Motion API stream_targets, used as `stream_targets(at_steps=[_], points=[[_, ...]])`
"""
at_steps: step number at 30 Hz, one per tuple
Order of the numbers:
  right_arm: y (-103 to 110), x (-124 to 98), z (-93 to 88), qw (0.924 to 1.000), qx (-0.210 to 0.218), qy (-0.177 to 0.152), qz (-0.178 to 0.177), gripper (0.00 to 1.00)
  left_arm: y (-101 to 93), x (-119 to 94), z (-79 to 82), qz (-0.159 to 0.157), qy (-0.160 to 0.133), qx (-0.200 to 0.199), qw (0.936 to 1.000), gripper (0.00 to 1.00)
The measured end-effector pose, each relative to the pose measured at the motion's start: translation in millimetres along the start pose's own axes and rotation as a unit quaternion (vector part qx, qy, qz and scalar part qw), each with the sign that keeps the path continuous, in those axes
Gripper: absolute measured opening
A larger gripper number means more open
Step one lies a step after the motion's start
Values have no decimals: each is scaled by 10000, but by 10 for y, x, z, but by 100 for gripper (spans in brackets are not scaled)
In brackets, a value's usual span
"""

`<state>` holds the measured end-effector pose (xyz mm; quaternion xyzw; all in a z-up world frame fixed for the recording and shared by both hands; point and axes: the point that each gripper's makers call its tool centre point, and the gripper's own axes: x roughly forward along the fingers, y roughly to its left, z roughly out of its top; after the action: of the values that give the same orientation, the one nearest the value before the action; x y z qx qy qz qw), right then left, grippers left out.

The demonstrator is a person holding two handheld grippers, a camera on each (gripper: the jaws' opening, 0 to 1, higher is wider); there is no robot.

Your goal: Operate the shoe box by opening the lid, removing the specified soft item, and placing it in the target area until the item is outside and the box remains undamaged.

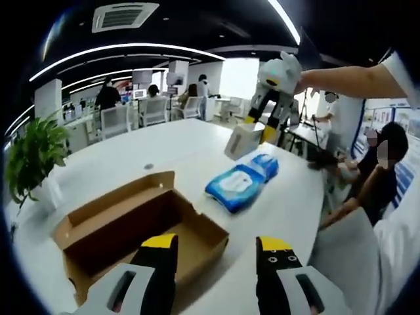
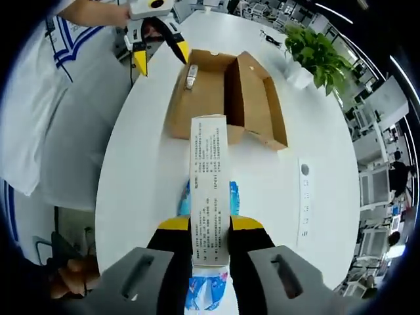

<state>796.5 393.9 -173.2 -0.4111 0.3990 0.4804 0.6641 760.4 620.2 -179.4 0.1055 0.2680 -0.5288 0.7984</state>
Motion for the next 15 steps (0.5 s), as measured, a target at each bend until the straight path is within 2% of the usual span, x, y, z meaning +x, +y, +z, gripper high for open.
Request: stream_targets(at_steps=[15], points=[[-266, -97, -979, 9998, 163, 64, 11, 18, -245, 443, 261, 58, 151, -56, 9999, 49]])
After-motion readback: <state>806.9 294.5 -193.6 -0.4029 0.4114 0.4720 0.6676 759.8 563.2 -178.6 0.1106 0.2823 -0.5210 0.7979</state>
